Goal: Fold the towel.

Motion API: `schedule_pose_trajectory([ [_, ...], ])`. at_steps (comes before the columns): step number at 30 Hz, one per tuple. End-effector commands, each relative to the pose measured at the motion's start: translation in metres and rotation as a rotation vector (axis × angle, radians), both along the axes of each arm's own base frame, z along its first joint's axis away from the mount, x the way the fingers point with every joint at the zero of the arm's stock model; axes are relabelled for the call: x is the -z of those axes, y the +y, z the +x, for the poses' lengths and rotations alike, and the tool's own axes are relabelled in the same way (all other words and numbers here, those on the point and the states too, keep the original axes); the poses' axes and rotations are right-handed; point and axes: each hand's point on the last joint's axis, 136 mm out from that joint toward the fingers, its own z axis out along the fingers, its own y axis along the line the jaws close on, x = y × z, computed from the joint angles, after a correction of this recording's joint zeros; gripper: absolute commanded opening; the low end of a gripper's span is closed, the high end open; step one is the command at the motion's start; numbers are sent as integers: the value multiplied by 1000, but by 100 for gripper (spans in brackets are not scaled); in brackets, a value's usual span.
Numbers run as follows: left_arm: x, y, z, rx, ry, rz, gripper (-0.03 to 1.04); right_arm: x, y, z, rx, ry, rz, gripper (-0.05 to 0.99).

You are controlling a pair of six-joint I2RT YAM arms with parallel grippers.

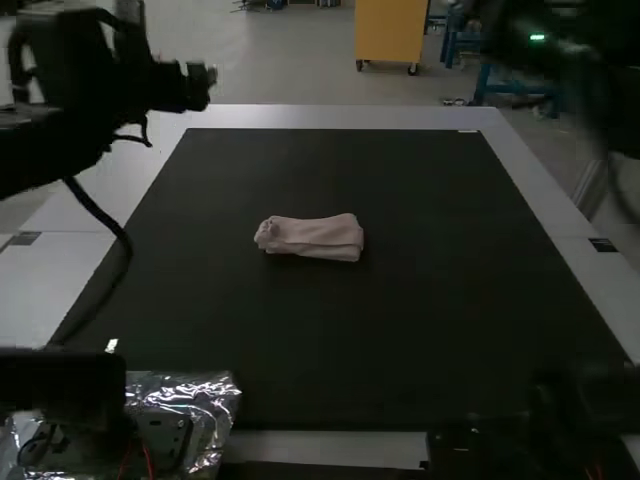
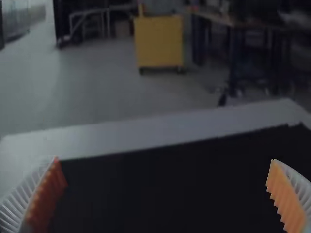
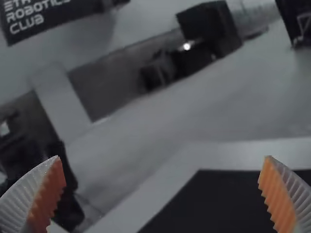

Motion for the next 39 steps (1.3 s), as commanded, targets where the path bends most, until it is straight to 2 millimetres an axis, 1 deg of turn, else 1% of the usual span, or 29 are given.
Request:
schedule_pose_trajectory([
  [1,-39,13,-32,-50,-114,7,97,-3,-30,-32,98,-45,11,91],
  [2,-43,20,-40,-69,-123,7,97,-3,-40,-43,128,-65,18,91],
  [4,-52,32,-60,-111,-158,8,97,-9,-54,-74,161,-122,28,91],
  [6,-63,39,-86,-133,-212,10,97,-11,-61,-105,181,-162,26,91],
  [7,-65,41,-98,-139,-232,9,97,-7,-64,-117,192,-170,23,91],
  [12,-60,46,-152,-162,-298,7,97,-5,-72,-179,248,-252,32,91],
  [13,-57,45,-162,-163,-312,8,97,-3,-73,-189,258,-263,33,91],
  [16,-50,46,-189,-169,-358,4,97,5,-76,-211,282,-269,41,91],
  [18,-51,47,-211,-181,-409,-2,97,10,-79,-222,313,-283,25,91],
  [19,-52,47,-223,-179,-443,-4,97,11,-82,-224,338,-285,15,91],
  [21,-49,47,-235,-184,-470,-2,97,15,-93,-217,420,-275,-16,91],
  [23,-35,47,-225,-182,-406,9,97,16,-112,-209,553,-300,-56,91],
  [25,-28,46,-221,-182,-385,20,97,24,-131,-195,693,-314,-144,91],
  [26,-22,48,-216,-196,-377,49,97,35,-141,-184,767,-314,-228,91],
  [27,-19,49,-211,-207,-389,80,97,51,-148,-169,823,-307,-324,91],
  [28,-10,48,-202,-205,-385,90,97,66,-152,-154,857,-313,-406,91],
  [29,1,47,-192,-204,-384,115,97,81,-161,-140,915,-309,-446,91],
  [30,12,46,-182,-205,-394,149,97,94,-174,-129,985,-293,-446,91],
  [31,23,45,-174,-203,-401,170,97,110,-183,-120,1048,-279,-502,91],
  [32,33,43,-167,-199,-412,181,97,120,-186,-113,1073,-302,-548,91],
  [34,55,40,-155,-183,-412,210,97,143,-189,-101,1101,-319,-572,91],
  [36,73,37,-148,-166,-415,205,97,177,-185,-86,1061,-294,-625,91],
  [37,81,38,-145,-161,-413,185,97,195,-186,-80,1059,-265,-644,91],
  [39,92,44,-141,-185,-409,143,97,213,-200,-79,1125,-215,-646,91],
])
